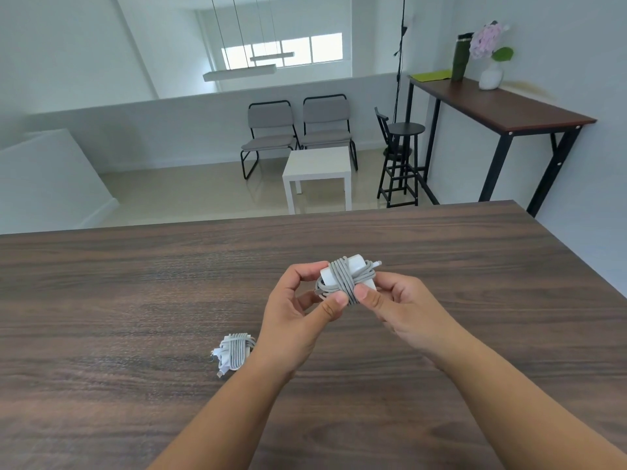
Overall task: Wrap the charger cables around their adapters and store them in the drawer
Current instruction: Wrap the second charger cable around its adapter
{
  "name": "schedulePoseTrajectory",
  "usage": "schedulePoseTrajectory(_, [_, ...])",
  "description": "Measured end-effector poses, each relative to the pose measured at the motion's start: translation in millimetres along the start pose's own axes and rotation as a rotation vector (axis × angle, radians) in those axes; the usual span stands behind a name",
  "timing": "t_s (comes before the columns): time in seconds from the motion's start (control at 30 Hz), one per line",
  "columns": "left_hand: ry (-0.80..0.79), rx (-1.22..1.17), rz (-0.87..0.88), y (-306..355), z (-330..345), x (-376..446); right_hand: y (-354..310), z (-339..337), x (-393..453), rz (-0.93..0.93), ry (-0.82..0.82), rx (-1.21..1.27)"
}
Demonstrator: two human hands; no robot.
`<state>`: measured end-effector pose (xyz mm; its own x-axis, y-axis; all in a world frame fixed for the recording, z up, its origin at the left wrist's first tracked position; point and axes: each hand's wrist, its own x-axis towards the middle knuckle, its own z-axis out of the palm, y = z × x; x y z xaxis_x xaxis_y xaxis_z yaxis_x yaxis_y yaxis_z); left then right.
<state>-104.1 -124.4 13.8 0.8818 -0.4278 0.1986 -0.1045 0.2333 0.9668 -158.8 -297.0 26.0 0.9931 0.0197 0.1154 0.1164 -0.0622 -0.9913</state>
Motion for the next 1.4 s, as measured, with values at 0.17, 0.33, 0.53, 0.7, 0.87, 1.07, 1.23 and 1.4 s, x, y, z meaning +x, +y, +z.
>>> schedulePoseTrajectory(0.17, [-0.044,-0.013,-0.027,2,-2,0,-6,0,-5,0.011,-0.001,0.016])
schedulePoseTrajectory(0.33, [-0.141,-0.098,-0.106,2,-17,-2,1,5,-2,-0.026,0.002,-0.055])
schedulePoseTrajectory(0.53, [-0.302,0.149,-0.154,13,-31,2,4,9,-3,-0.03,-0.045,-0.131])
schedulePoseTrajectory(0.7, [-0.482,0.344,-0.108,27,-34,7,-2,2,-2,-0.005,-0.118,-0.139])
schedulePoseTrajectory(0.87, [-0.491,0.307,-0.105,30,-31,8,0,3,-6,0.102,-0.201,0.093])
schedulePoseTrajectory(1.07, [-0.459,0.16,-0.081,30,-19,9,0,-1,-8,0.105,-0.241,0.249])
schedulePoseTrajectory(1.23, [-0.33,0.101,-0.006,25,-9,7,2,0,-7,0.159,-0.167,0.289])
schedulePoseTrajectory(1.4, [-0.313,0.189,0.063,21,-4,4,-2,4,-11,0.172,-0.074,0.298])
